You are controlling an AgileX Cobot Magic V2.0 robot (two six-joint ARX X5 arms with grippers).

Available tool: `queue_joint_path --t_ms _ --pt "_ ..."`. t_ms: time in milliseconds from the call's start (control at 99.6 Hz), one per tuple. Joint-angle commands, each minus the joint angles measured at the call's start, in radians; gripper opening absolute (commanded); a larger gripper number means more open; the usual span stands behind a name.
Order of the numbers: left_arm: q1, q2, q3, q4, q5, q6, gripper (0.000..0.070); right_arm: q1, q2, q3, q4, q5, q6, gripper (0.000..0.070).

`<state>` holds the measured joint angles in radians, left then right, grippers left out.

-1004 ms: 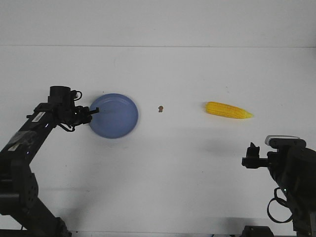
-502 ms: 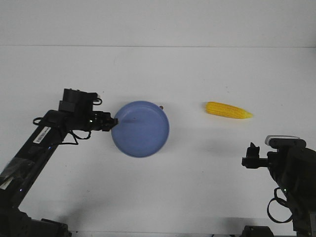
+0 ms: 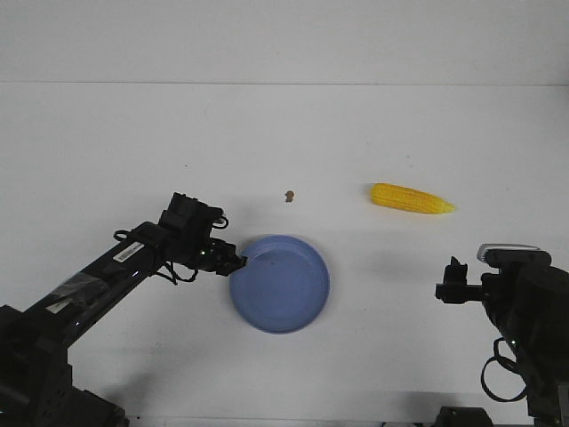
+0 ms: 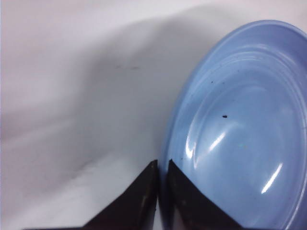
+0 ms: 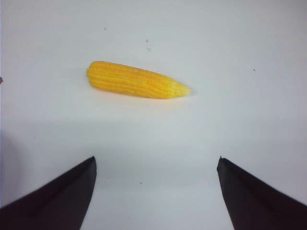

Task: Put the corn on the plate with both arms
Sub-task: 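Push the blue plate with the left gripper toward the table center, then lift the left gripper off the plate and back toward the robot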

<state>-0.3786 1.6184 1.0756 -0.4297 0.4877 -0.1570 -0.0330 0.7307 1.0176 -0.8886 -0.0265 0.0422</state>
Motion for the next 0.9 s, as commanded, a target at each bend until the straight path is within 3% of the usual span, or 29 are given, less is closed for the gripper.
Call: queue_joint_path --t_ms 0,341,381,522,572,793,893 --pt "-0.008 0.026 0.013 0.014 0.006 -0.017 0.0006 0.001 0.003 0.02 0.005 0.0 0.011 0.0532" --pt "-0.013 0.069 0.013 0.008 0.005 -0.017 0.0035 0.001 0.003 0.02 -0.003 0.0 0.011 0.0533" --pt "-0.013 0.069 0.013 0.005 0.004 -0.018 0.0089 0.001 0.003 0.02 -0.003 0.0 0.011 0.0533" --pt "-0.013 0.069 0.013 -0.019 -0.026 -0.021 0.0395 0.001 0.003 0.02 -0.003 0.0 0.011 0.0533" --pt "-0.013 0.069 0.013 -0.026 -0.027 -0.021 0.0465 0.001 0.003 0.02 -0.003 0.0 0.011 0.0533" --pt "0.005 0.039 0.013 -0.018 -0.028 0.001 0.063 0.001 0.003 0.02 -0.003 0.0 0.011 0.0533" --pt "0.029 -0.027 0.014 -0.009 -0.036 0.023 0.0638 0.001 0.003 0.02 -0.003 0.0 0.01 0.0532"
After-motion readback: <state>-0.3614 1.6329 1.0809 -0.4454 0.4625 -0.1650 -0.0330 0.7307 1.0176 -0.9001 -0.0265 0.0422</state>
